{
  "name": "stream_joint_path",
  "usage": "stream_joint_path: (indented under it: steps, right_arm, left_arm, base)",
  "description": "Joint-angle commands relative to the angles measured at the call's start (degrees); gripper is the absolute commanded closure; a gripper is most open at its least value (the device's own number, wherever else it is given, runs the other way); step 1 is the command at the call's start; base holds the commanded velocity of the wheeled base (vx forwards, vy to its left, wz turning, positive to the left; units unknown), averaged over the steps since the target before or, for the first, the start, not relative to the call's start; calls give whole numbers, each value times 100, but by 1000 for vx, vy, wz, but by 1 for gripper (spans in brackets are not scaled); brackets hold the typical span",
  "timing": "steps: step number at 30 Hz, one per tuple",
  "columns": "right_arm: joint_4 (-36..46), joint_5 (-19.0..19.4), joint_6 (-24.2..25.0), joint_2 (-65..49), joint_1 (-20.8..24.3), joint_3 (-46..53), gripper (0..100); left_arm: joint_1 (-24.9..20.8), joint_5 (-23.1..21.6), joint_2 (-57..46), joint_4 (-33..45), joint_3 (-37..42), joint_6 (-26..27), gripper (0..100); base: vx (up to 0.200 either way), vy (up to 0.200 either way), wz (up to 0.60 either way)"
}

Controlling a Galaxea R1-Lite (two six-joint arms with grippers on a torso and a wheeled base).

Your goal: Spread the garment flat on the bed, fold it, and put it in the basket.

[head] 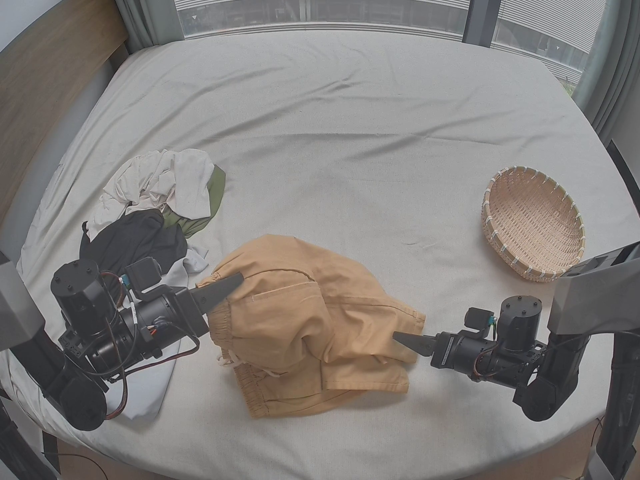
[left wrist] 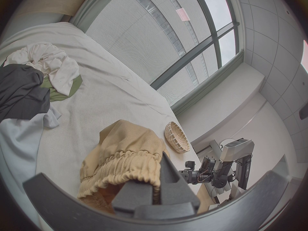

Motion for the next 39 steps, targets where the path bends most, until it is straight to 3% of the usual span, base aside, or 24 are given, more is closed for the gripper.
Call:
stream_joint_path:
  steps: [1,9,23,27,36,37,39]
  right_arm:
    - [1,5,3,19,17,-68,100]
    - [1,14,21,-86,26,-95,100]
    - [53,5,-49,-1651,-27,802,100]
    - [53,5,-454,-1615,-36,925,100]
    - [1,49,-471,-288,228,538,100]
    - [1,84,-471,-130,254,503,0]
    - [1,181,-463,-95,272,494,0]
  left_arm:
    - [43,56,-12,-3,-7,-3,100]
    - [158,73,-4,-3,-42,-20,100]
    - [325,82,102,6,-147,-20,100]
    - [316,197,128,-3,-112,-11,100]
    - [298,214,137,-3,-77,94,100]
    - [307,214,137,-3,-59,138,100]
    - [316,223,137,-3,-68,156,100]
  base:
    - [0,0,0]
    - [0,0,0]
    - [0,0,0]
    - [0,0,0]
    - [0,0,0]
    - [0,0,0]
    - [0,0,0]
